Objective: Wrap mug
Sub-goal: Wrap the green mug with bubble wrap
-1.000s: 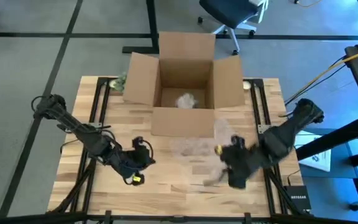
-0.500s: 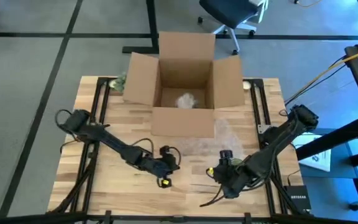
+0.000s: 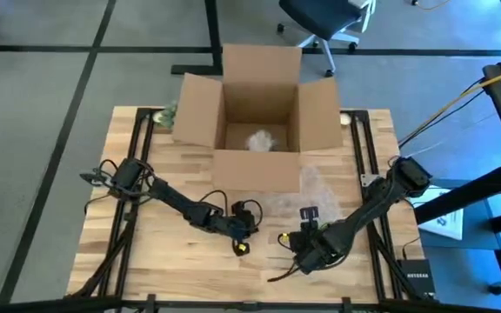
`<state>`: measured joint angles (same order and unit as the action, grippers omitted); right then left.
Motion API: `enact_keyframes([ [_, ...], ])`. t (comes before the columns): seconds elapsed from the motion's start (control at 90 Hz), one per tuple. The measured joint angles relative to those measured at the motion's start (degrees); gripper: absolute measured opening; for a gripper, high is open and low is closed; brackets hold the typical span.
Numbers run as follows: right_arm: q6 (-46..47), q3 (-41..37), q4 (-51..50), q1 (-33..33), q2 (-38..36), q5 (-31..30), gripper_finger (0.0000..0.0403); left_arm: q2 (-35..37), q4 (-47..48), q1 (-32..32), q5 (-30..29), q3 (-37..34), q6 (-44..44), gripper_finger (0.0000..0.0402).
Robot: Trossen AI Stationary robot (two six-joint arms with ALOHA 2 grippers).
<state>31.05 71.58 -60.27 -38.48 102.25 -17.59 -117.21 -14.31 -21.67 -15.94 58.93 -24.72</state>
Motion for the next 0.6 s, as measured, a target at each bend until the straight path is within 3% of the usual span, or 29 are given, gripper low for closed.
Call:
enact_keyframes([
  [0.244,6.8,7.57,-14.9,1.44,-0.99,-6.0,0.0014,3.19,10.37,-5.54,0.88,-0.11,-3.19,0.0],
  [0.444,21.08,10.37,-29.5,2.2,-2.72,-12.54,0.0005,6.62,18.39,-9.16,-1.28,-0.29,-6.52,0.0],
  [0.6,27.06,8.03,-29.41,2.38,-5.61,-12.62,0.0001,7.54,23.24,-11.61,-3.08,-0.28,-8.29,0.0],
])
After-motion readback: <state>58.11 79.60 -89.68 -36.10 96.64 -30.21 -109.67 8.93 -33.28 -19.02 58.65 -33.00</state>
